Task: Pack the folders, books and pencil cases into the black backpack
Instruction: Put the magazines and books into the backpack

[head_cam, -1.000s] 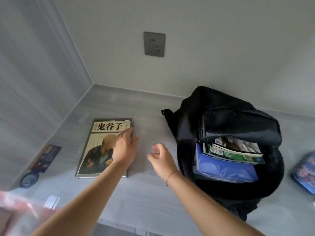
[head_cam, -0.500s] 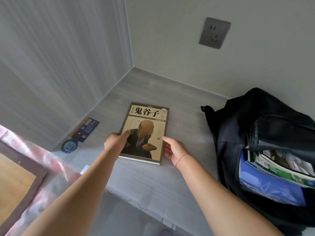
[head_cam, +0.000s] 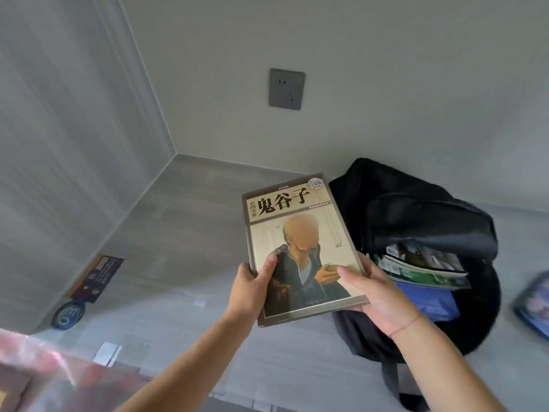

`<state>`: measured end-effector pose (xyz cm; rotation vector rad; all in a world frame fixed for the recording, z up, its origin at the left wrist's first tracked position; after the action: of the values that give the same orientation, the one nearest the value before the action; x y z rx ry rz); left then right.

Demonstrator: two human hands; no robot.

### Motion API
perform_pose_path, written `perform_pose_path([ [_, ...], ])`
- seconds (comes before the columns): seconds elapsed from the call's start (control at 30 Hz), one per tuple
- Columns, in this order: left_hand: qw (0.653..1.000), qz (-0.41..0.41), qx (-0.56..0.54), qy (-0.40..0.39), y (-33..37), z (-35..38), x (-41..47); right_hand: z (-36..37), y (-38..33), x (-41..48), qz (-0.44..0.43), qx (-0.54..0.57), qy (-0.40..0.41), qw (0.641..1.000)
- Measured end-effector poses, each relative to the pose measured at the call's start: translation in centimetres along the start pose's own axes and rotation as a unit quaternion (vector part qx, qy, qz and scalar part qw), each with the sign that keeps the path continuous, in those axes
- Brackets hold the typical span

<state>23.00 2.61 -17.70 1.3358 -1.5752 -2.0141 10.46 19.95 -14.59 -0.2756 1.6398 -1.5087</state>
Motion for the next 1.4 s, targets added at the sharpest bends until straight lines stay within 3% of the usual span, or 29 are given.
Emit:
perform_pose_path([
  [0.1,0.989,0.099,0.083,-0.068,2.3,4.5,-0.4,-5.2,-0.2,-4.2,-0.014,0.05,0.038,0.998],
  [0.2,0.957,0.22,0.162,-0.096,4.6,9.2,-0.1,-9.4,0.6,-8.3,-0.02,0.084,0.072,0.994],
  [0.43,0.815,0.426,0.365,-0.145,6.9,19.7,-0.8,-15.2,4.5,-15.8,-0.004,0.17,0.172,0.97],
  [0.53,0.758,0.435,0.447,-0.19,5.7,23.0,-0.5,-16.6,6.5,-18.6,0.013,0.192,0.22,0.956],
  [0.73,0.666,0.442,0.567,-0.2,5.1,26.1,1.1,-18.0,9.7,-20.6,0.036,0.176,0.227,0.957],
  [0.8,0.611,0.435,0.625,-0.219,5.0,26.3,1.7,-17.7,10.2,-20.2,0.047,0.178,0.217,0.959],
  [0.9,0.502,0.414,0.706,-0.281,4.2,26.0,2.2,-17.4,9.7,-19.3,0.02,0.176,0.214,0.961],
  [0.97,0.461,0.422,0.728,-0.281,3.8,25.6,2.2,-17.0,8.6,-18.4,0.001,0.17,0.208,0.963],
  [1.0,0.479,0.429,0.715,-0.276,4.0,25.3,2.4,-16.9,8.5,-18.3,-0.002,0.168,0.202,0.965],
  [1.03,0.531,0.431,0.679,-0.266,4.4,25.1,2.5,-17.0,8.6,-18.2,0.002,0.161,0.199,0.967],
  [1.1,0.668,0.417,0.574,-0.225,5.7,24.6,2.8,-17.4,9.5,-18.1,0.018,0.146,0.189,0.971],
  [1.2,0.809,0.368,0.422,-0.178,8.4,24.4,3.1,-17.6,9.4,-17.8,0.039,0.112,0.163,0.98],
  [1.27,0.845,0.35,0.361,-0.185,9.8,24.7,3.0,-17.6,9.0,-17.1,0.054,0.124,0.168,0.976],
  [1.4,0.842,0.363,0.339,-0.209,10.7,25.4,2.1,-16.7,7.7,-14.8,0.084,0.244,0.145,0.955],
])
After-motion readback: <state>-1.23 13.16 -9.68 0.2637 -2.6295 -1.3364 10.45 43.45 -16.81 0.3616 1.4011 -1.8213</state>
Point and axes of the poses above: each hand's wrist, its own x-axis towards the middle knuckle, its own z-axis out of the palm, y = z × x, the point moved 2 cm from there along x, towards the middle knuckle, and after that the axes turned 9 degrees about -x, right-handed, at the moved point
